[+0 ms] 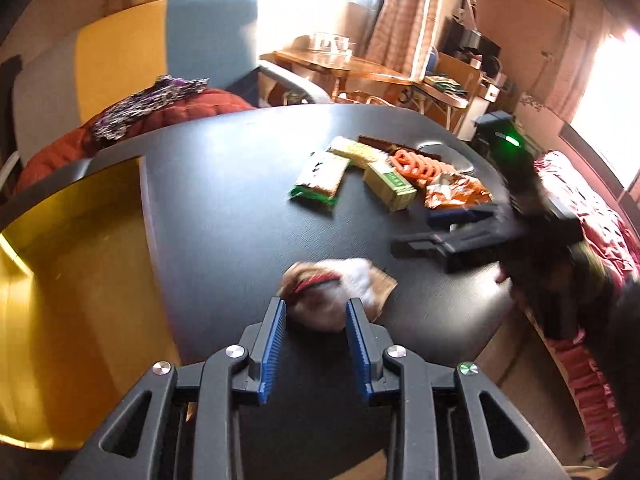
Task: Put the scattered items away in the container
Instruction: 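Lift the patterned sock with the left gripper while the right gripper grasps the green oil box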
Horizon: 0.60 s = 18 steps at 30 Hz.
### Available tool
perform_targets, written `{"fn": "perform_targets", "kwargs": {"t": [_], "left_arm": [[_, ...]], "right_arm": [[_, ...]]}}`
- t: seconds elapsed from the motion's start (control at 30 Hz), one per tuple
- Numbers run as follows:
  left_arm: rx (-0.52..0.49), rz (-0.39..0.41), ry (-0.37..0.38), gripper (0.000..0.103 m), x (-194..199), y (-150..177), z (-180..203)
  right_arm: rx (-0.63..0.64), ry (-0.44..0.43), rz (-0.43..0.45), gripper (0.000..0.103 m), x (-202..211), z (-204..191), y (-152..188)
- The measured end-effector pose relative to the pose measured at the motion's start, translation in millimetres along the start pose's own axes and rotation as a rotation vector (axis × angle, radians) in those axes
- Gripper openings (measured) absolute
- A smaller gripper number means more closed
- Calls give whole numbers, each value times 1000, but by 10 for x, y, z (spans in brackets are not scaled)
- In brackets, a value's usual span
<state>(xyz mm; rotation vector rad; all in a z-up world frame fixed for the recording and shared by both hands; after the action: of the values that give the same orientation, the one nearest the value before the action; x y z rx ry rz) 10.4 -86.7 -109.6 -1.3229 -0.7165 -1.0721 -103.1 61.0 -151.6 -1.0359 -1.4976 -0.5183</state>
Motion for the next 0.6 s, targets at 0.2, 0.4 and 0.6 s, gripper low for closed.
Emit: {"fn": "perform_targets", "kwargs": {"t": [0.2, 0.4, 0.6], "left_arm": [[-38, -45, 7, 36, -313, -262, 159], [-63, -100, -48, 36, -655, -332, 197], [-54, -79, -110, 35, -699, -252, 213]], "right_arm": [[-109, -59, 76, 99, 304, 157, 595], [-247, -96, 118, 100, 460, 438, 1122], [-386, -67, 198, 100, 714, 806, 1292]]}}
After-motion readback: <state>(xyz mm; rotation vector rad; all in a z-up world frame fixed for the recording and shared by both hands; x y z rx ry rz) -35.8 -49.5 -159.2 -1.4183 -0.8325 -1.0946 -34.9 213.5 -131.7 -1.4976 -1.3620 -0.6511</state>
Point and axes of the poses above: each gripper's, at about its wrist camera, not at the fingertips, and x roughly against the way its jaws point, z to its right, y to its underside, the point moved 7 cm from there along -x, roughly the way its jaws point, and after that the axes turned 15 degrees about -z, right-handed, at the moved point
